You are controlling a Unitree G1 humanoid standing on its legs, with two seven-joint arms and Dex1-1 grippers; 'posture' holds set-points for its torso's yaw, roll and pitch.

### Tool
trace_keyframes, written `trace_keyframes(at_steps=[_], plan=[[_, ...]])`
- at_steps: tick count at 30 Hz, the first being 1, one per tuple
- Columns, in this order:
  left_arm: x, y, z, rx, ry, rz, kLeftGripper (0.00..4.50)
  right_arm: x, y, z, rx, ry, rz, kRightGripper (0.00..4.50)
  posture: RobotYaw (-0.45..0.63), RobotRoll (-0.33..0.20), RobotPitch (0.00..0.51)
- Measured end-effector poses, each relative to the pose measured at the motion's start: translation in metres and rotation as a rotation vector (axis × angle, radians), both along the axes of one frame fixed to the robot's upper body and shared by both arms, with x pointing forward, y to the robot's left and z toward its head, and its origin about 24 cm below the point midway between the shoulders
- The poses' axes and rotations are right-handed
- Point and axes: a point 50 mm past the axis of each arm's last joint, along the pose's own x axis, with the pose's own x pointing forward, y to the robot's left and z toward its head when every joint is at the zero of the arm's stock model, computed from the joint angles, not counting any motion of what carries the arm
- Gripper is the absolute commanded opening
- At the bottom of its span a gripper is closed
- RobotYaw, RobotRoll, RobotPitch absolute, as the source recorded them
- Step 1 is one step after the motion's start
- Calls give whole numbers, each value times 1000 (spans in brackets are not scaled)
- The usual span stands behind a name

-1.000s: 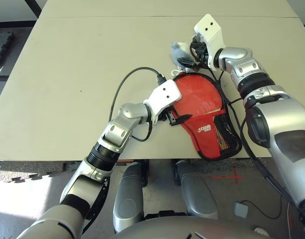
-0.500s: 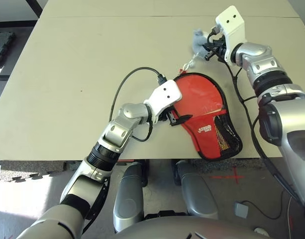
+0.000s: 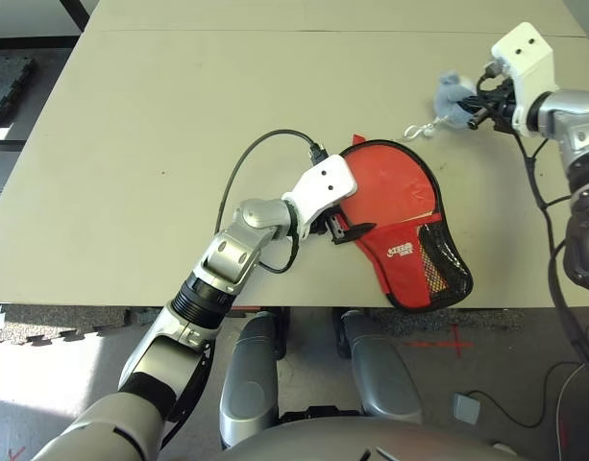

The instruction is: Store the ping-pong paddle in its case and zip it.

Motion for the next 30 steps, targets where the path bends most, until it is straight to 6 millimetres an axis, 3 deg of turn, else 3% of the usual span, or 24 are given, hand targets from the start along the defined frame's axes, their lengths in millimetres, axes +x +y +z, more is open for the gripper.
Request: trace_keyframes(at_steps=[6,12,19,30], plan=[[2,-2,-1,-1,2,-11,4500,-39,-34,-2,21,203,66,18,-55,0,285],[5,-4,-3,-5,9,-14,4500,-81,-44,-10,45,411,177,18,-99,0,280],[8,-6,-4,-1,20,-14,4500,-122,-37,-23,87,595,270,18,-109,0,280],[8,-6,-4,1,22,-13,4500,-154,-17,-42,153,767,370,18,-115,0,285]])
